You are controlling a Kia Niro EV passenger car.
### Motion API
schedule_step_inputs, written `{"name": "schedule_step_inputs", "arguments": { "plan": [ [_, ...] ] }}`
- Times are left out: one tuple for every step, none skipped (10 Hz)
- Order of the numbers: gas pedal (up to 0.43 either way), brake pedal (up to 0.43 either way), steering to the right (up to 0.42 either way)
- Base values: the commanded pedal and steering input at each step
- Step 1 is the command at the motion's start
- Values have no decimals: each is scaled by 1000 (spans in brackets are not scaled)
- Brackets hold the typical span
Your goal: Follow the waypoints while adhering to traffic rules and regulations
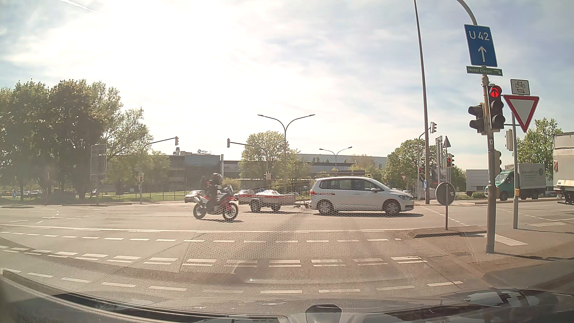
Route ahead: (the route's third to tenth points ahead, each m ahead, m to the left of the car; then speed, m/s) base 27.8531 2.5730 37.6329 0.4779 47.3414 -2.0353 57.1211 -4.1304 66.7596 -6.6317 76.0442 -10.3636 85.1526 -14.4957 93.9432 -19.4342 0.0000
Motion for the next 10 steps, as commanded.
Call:
{"name": "schedule_step_inputs", "arguments": {
  "plan": [
    [0,250,12],
    [0,256,13],
    [0,250,13],
    [0,256,13],
    [0,256,13],
    [0,256,13],
    [0,256,12],
    [0,250,13],
    [0,250,13],
    [0,256,13]
  ]
}}
